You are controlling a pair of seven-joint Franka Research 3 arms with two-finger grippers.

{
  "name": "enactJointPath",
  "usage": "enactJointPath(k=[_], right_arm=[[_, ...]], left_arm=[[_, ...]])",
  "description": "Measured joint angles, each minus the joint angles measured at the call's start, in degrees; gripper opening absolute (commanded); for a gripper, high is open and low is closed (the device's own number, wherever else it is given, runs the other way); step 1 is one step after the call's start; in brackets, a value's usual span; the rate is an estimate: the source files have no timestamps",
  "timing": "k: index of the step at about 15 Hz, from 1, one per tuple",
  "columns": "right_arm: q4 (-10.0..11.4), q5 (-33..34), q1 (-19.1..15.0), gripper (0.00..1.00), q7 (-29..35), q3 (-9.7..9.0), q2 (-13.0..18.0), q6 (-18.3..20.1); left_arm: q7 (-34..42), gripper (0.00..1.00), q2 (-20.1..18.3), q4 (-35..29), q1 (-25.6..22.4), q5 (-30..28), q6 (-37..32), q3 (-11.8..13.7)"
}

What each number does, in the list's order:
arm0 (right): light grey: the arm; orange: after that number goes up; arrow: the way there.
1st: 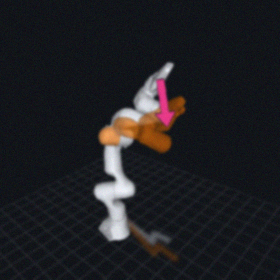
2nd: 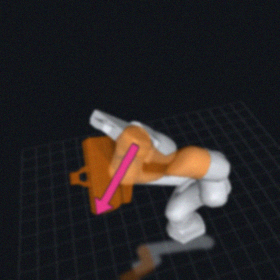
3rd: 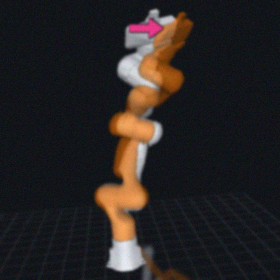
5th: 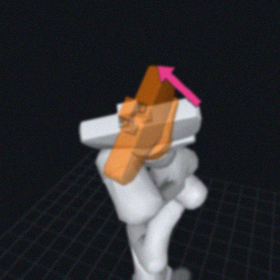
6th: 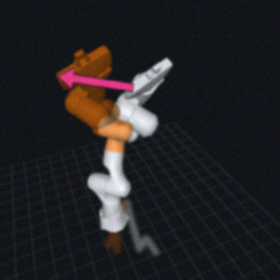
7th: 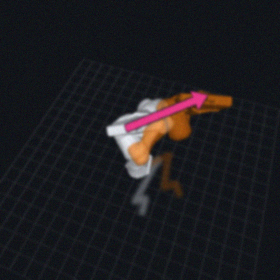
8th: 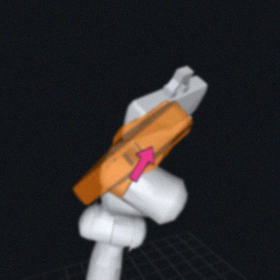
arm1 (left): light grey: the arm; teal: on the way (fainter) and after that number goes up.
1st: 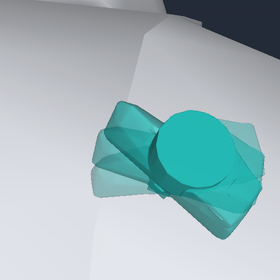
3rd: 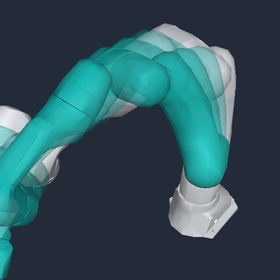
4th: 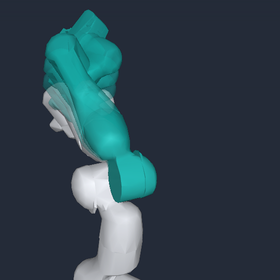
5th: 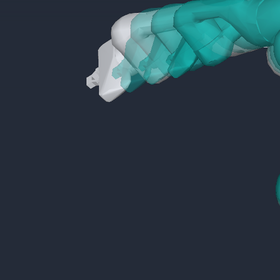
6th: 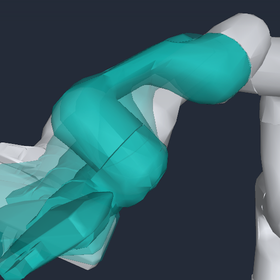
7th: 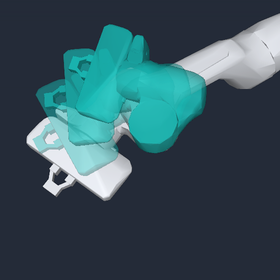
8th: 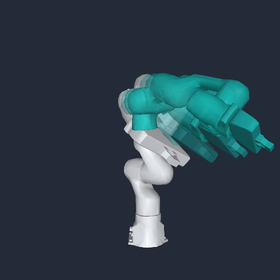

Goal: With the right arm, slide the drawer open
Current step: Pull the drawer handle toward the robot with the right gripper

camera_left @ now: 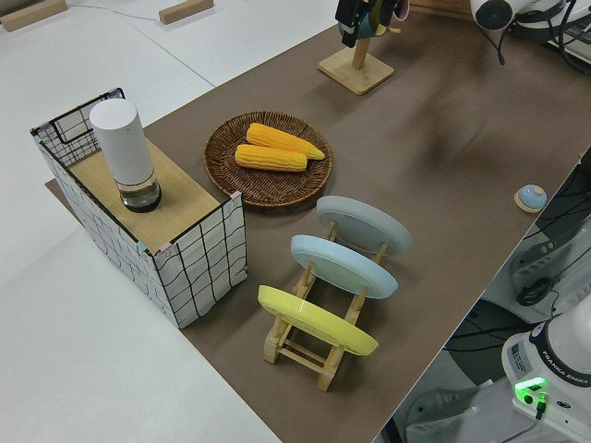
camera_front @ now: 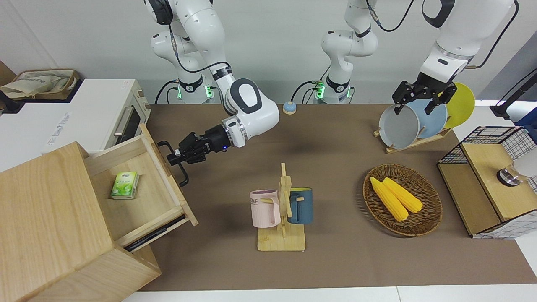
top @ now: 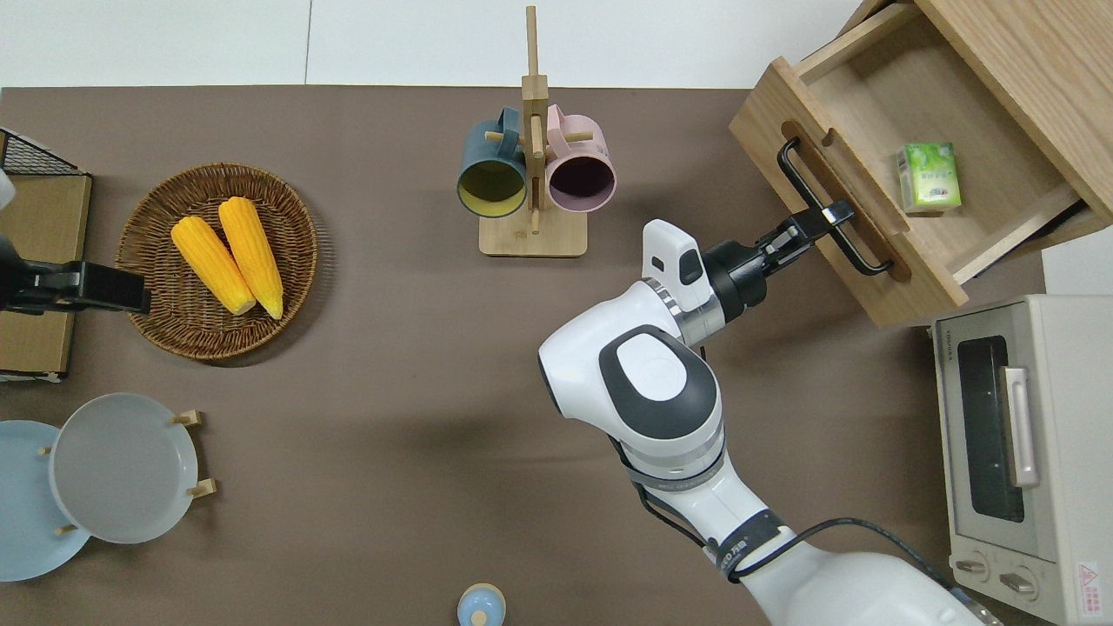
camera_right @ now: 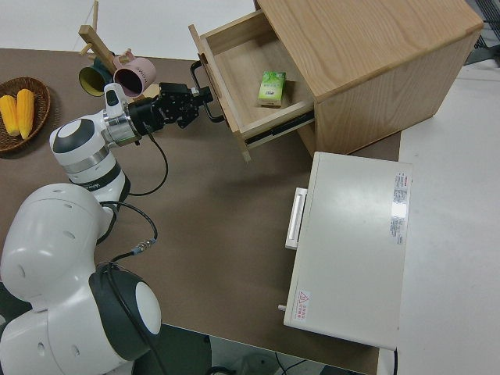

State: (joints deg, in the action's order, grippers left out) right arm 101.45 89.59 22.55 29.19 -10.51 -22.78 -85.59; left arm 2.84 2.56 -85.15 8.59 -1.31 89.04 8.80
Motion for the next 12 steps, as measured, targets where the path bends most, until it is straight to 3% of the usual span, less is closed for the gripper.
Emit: enactJointPath(k=[12], right_arm=[[-1.32, -3.46, 5.40, 0.000, 0.32, -0.42, -0.44, 4.41]], left_arm=[[0.00, 1.00, 0.00, 0.00, 0.00, 0.00, 0.00, 0.00]])
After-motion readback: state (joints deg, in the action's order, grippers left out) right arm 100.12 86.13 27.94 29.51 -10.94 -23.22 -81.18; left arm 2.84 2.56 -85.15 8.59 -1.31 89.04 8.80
